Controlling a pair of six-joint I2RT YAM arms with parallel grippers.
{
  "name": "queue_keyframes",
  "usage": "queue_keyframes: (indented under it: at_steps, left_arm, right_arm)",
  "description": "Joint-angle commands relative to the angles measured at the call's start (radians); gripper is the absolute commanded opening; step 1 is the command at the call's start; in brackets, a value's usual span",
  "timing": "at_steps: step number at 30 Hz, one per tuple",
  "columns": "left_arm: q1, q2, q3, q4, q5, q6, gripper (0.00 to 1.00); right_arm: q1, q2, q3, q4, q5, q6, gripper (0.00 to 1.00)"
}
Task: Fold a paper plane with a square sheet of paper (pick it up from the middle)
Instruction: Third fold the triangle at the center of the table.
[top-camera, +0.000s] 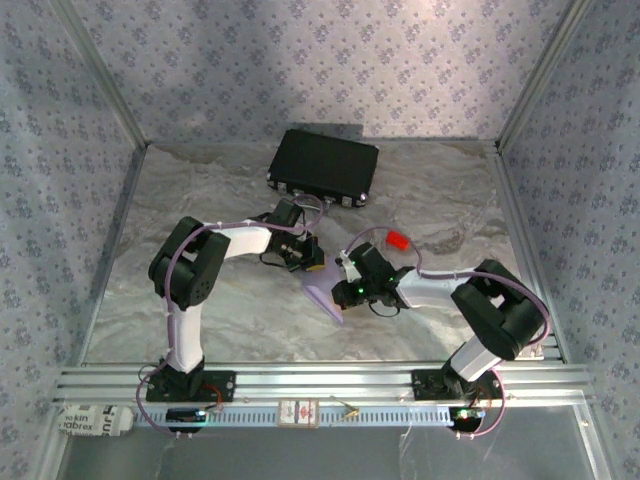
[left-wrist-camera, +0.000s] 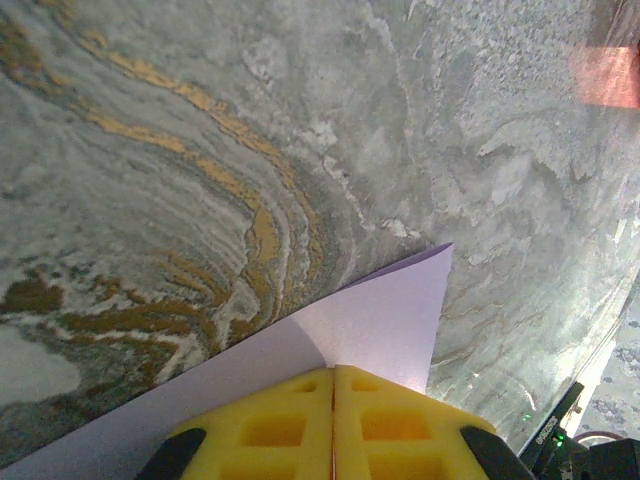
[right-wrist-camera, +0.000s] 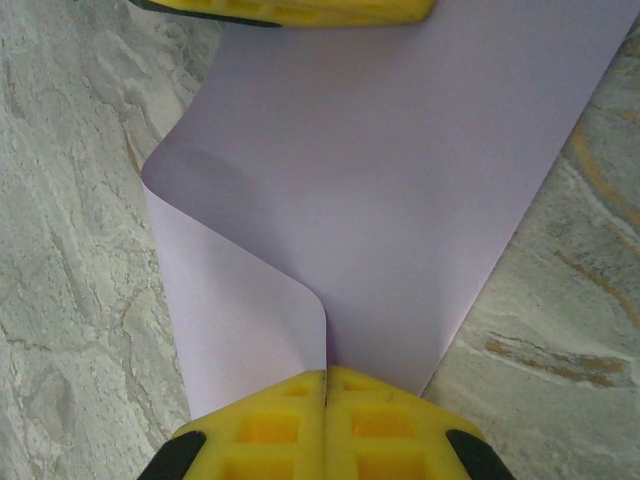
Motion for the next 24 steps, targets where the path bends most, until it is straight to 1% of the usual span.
queue_keyframes:
  at_steps: [1,9,14,16,22,24]
  left_arm:
    - [-0.010,-0.009,-0.029,-0.042,-0.018,-0.004,0.08]
    - [-0.010,-0.010,-0.007,-0.049,-0.018,-0.002,0.08]
    - [-0.010,-0.013,0.052,-0.084,-0.020,0.018,0.11]
    - [-0.010,-0.019,0.080,-0.101,-0.025,0.026,0.13]
    - [-0.009,-0.062,0.130,-0.143,-0.073,0.037,0.26]
    - [-0.008,-0.087,0.125,-0.149,-0.098,0.031,0.27]
  right_arm:
    - [-0.001,0.015,0.013,-0.037,0.022,0.000,0.02]
    - [0.000,0.016,0.006,-0.041,0.026,0.002,0.02]
    - [0.000,0.016,0.003,-0.040,0.031,0.005,0.02]
    - [0.001,0.017,0.000,-0.037,0.033,0.008,0.02]
    - [0.000,0.019,-0.008,-0.019,0.036,0.022,0.02]
    - [0.000,0.018,-0.009,-0.016,0.036,0.026,0.02]
